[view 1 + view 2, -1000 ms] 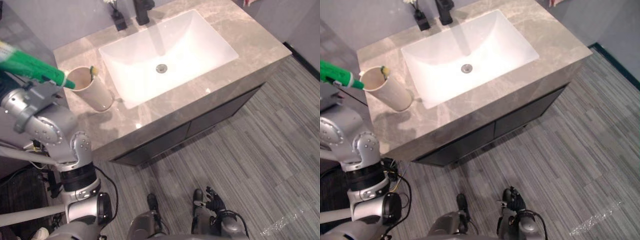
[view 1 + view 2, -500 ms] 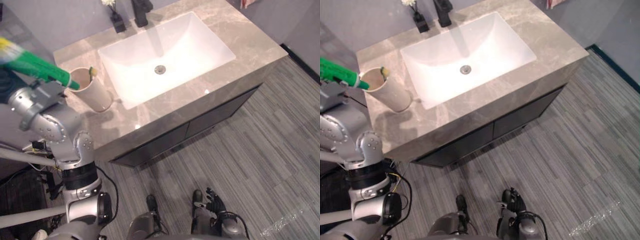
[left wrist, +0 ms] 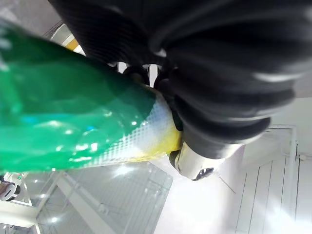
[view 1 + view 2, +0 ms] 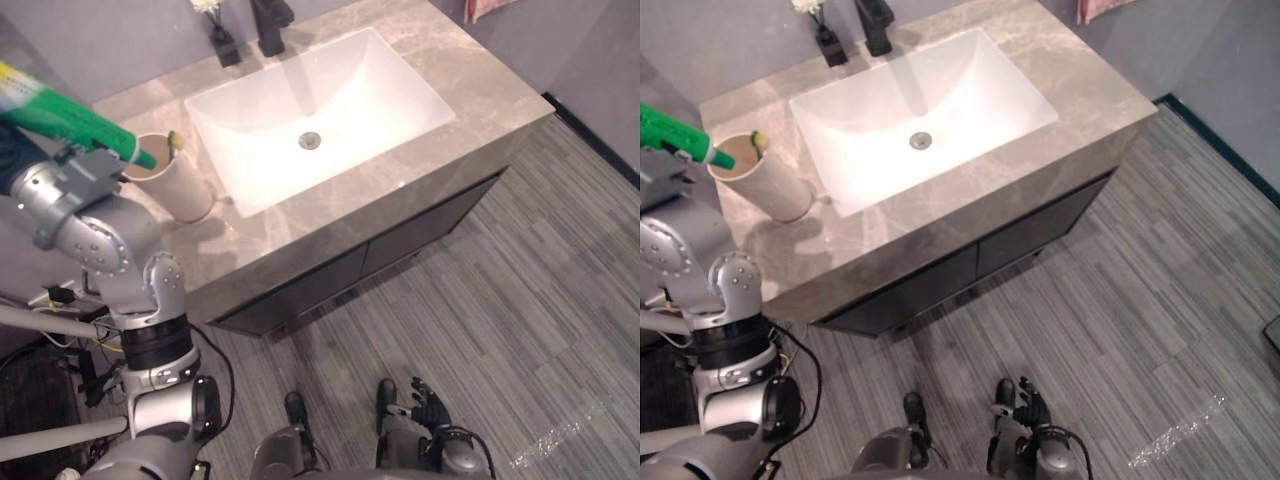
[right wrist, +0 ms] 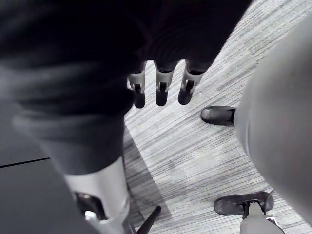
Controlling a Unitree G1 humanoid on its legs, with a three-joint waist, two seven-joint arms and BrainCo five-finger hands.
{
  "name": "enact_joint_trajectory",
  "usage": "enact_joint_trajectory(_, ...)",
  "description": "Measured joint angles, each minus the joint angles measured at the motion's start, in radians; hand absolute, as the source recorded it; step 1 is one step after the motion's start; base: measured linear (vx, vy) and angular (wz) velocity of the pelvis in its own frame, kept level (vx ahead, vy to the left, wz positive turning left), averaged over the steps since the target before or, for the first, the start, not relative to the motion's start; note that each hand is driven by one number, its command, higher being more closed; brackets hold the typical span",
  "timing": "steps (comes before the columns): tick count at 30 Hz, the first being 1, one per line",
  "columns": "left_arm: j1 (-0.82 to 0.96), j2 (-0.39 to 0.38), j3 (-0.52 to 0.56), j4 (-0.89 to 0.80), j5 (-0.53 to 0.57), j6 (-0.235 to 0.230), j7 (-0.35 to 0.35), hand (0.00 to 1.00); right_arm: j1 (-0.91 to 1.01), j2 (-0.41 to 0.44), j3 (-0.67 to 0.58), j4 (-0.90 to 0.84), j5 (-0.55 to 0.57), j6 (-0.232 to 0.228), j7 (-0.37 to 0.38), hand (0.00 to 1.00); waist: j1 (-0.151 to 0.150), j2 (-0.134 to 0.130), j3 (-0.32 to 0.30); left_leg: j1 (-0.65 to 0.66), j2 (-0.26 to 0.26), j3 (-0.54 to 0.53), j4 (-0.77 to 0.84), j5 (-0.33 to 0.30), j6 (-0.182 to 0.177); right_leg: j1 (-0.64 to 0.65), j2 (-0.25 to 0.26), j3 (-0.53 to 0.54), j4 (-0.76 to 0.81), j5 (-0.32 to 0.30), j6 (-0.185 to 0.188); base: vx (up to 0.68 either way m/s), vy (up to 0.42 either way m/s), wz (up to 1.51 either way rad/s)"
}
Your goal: Organize washtable
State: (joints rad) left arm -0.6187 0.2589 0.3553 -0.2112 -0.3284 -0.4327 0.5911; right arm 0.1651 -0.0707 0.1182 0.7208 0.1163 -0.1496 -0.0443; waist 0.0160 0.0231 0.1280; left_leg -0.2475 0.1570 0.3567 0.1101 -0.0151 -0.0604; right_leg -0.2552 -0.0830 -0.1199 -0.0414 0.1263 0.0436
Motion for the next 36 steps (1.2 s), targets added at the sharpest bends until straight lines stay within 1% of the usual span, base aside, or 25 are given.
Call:
enact_joint_trajectory(3,-0.020,0.004,0.001,0.028,0.009,0.014,0.002,1.00,0.000,0.000,0.000,-0.001,0.000,0.000,0.000,0.00,0.000,-0.001,-0.001,-0.008,0.000,0.002,0.002,0.000,0.000,-0.009,0.000,0.008,0.000,0.002,0.002,0.00,0.000,0.00)
enact_joint_trajectory(6,-0.038,0.005,0.000,0.046,0.009,0.016,0.001,1.00,0.000,0.001,-0.001,-0.002,0.000,-0.001,0.000,0.00,-0.001,-0.001,-0.001,-0.014,0.001,0.001,0.009,0.000,0.000,-0.013,0.000,0.009,0.000,0.004,0.002,0.00,0.000,0.00)
enact_joint_trajectory(9,-0.039,0.026,0.000,0.065,0.009,0.023,0.001,1.00,0.000,0.001,-0.001,-0.003,0.000,-0.001,0.000,0.00,-0.001,-0.001,-0.001,-0.018,0.002,0.001,0.012,0.000,0.000,-0.015,0.001,0.010,-0.001,0.007,0.003,0.00,0.000,0.00)
enact_joint_trajectory(19,-0.041,0.041,0.001,0.065,0.009,0.024,0.001,1.00,0.002,-0.003,0.000,-0.008,0.000,-0.001,0.001,0.00,-0.001,-0.003,0.000,-0.036,0.003,0.001,0.014,0.000,0.001,-0.028,0.002,0.012,-0.014,0.024,0.002,0.00,-0.001,-0.01)
enact_joint_trajectory(23,-0.075,0.042,0.000,0.092,0.009,0.025,0.001,1.00,0.005,-0.003,0.000,-0.012,0.000,-0.001,0.001,0.00,-0.001,-0.012,0.004,-0.040,0.003,0.001,0.019,0.000,0.001,-0.030,0.001,0.012,-0.014,0.024,0.002,0.01,-0.001,0.00)
enact_joint_trajectory(25,-0.088,0.042,0.000,0.108,0.009,0.028,0.001,1.00,0.011,-0.003,0.000,-0.023,0.001,-0.001,0.001,0.00,-0.002,-0.012,0.004,-0.048,0.003,-0.001,0.029,-0.001,0.001,-0.031,0.000,0.012,-0.014,0.024,0.002,0.02,0.010,0.05)
enact_joint_trajectory(27,-0.101,0.042,0.000,0.108,0.009,0.030,0.001,1.00,0.018,-0.002,0.001,-0.035,0.001,-0.001,0.002,0.00,-0.001,-0.019,0.009,-0.052,0.003,-0.003,0.031,-0.001,0.001,-0.034,0.000,0.011,-0.014,0.025,0.003,0.01,0.006,0.02)
enact_joint_trajectory(36,-0.109,0.046,0.000,0.108,0.008,0.031,0.001,1.00,0.019,-0.004,0.001,-0.037,0.001,-0.001,0.003,0.00,-0.002,-0.026,0.015,-0.063,0.005,0.000,0.032,-0.001,0.001,-0.048,0.001,0.016,-0.014,0.028,0.003,0.00,0.000,0.00)
